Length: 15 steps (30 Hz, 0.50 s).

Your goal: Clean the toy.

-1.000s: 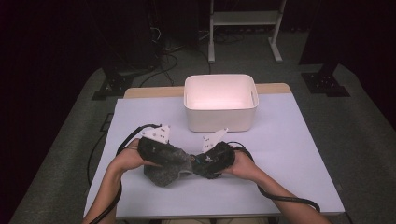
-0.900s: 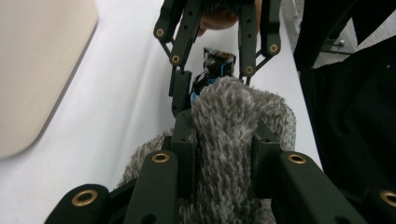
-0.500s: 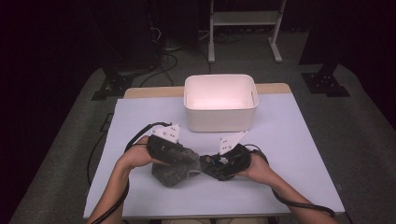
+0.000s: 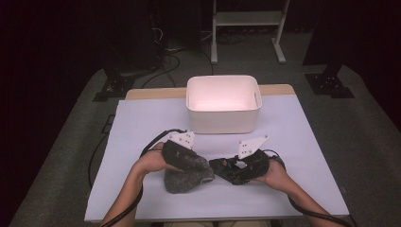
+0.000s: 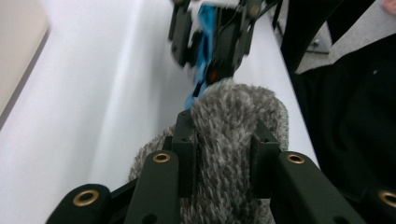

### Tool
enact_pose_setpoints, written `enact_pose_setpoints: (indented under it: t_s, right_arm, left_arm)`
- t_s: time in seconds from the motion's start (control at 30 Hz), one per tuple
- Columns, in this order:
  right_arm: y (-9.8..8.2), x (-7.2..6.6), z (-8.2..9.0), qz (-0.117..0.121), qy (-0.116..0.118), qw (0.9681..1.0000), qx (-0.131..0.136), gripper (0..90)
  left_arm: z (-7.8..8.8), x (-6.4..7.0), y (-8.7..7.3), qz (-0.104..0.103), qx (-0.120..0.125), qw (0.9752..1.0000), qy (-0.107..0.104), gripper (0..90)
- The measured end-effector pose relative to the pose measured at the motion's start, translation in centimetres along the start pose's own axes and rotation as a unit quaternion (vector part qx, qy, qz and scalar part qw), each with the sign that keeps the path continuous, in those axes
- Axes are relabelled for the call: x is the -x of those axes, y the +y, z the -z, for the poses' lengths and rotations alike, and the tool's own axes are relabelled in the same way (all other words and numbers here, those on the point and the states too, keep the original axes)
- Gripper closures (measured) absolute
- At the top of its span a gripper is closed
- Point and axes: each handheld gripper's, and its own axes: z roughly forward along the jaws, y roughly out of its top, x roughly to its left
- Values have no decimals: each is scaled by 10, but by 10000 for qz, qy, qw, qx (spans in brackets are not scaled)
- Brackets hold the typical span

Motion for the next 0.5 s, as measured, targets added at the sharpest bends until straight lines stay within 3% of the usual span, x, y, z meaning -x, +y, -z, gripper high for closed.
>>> enact_pose_setpoints:
  t_s: [0.13,0.33,0.5]
  right_arm:
    - [2,-1,-2,-7,-8,9998,201,561]
    - [21,2,-19,54,212,9988,443,561]
    - [25,0,-24,135,235,9993,268,559]
  left_arm:
    - [12,2,4,-35,58,10000,58,714]
    - [41,8,12,-132,12,9997,226,719]
    - [36,9,20,-225,-87,9996,124,722]
